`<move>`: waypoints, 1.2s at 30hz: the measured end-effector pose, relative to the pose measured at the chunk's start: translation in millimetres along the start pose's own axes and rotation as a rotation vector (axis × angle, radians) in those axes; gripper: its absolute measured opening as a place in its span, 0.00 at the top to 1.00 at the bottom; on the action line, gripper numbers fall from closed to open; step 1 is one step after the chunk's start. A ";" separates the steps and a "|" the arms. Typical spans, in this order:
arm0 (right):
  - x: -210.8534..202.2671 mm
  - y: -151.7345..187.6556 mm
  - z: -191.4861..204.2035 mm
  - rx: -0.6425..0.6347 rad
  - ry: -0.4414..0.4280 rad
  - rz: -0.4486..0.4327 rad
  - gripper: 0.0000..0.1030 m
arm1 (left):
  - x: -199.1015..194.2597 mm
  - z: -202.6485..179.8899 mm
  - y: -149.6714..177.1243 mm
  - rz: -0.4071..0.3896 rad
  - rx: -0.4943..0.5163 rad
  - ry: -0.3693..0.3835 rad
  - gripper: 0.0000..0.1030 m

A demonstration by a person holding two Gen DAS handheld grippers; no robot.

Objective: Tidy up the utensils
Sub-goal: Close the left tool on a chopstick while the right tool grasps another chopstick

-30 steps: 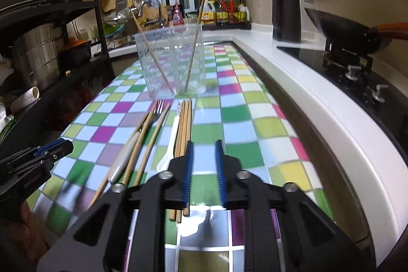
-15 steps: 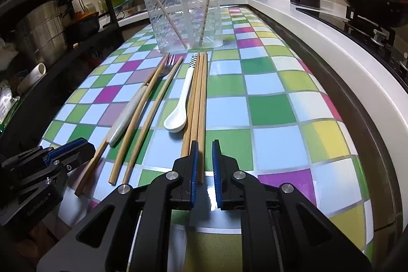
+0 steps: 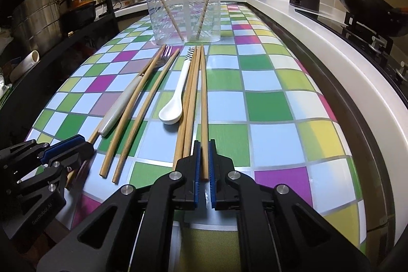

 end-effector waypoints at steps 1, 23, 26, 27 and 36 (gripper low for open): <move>-0.5 0.6 -2.5 0.008 0.006 0.001 0.94 | 0.1 4.9 -1.2 0.004 -0.019 -0.002 0.94; -4.9 4.7 -25.0 0.099 0.065 0.005 0.92 | -10.4 16.4 13.1 -0.009 -0.049 -0.085 0.89; -4.1 3.4 -24.5 0.102 0.064 0.003 0.92 | -10.0 18.9 12.0 -0.012 -0.065 -0.073 0.89; -4.0 3.4 -24.2 0.102 0.065 0.003 0.92 | -9.8 19.4 11.8 -0.013 -0.071 -0.071 0.89; -6.8 7.7 -20.5 0.103 0.083 -0.020 0.94 | -7.2 22.7 9.4 -0.018 -0.093 -0.066 0.94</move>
Point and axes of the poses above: each gripper's, at about its wrist camera, not at the fingertips, and x roughly the way its jaws point, z to its left, y to its underside, the point moved 7 cm from there along x, roughly the way its jaws point, and after that the axes turned 14 degrees about z, right-handed, at the moved point
